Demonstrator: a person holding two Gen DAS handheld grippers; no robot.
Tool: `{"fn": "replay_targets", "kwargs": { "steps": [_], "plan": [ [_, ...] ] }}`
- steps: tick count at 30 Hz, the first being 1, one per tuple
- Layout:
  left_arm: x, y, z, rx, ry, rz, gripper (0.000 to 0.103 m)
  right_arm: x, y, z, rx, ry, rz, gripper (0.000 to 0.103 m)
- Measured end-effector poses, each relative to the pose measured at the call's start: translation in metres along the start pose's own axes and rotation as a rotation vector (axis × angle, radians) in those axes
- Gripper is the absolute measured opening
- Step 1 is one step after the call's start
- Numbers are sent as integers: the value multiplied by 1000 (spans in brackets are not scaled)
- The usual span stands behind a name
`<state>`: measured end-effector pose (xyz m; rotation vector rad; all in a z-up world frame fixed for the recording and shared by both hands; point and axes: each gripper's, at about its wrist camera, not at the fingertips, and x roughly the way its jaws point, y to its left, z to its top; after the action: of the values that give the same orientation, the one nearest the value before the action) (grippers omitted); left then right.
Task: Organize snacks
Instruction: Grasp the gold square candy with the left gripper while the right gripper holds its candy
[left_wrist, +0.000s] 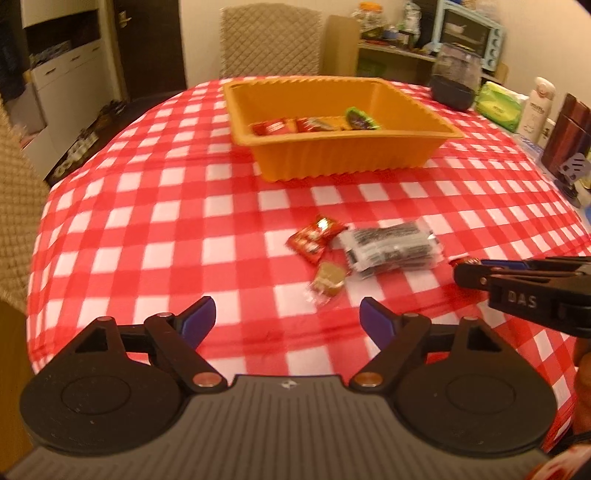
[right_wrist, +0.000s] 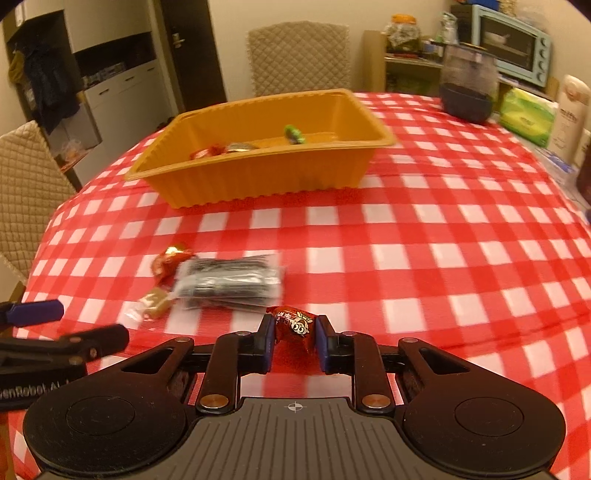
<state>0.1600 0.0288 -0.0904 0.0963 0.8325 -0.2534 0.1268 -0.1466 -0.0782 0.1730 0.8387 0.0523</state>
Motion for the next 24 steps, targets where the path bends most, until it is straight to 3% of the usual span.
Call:
{"fn": "replay_targets", "kwargs": {
  "steps": [9,12,19,24],
  "plan": [
    [30,-21,10,130,-3,-14,57,-8,-30,-4,50,7,-42,24],
    [36,-24,12,144,1,-17,47,-7,-32,-4,57,11,-42,23],
    [43,-31,14,186,8,-32,38,-5,-33,-5,62,14,-41,24],
    [42,-34,14,183,16,-38,20,-5,-33,-4,65,15,-42,23]
  ]
}}
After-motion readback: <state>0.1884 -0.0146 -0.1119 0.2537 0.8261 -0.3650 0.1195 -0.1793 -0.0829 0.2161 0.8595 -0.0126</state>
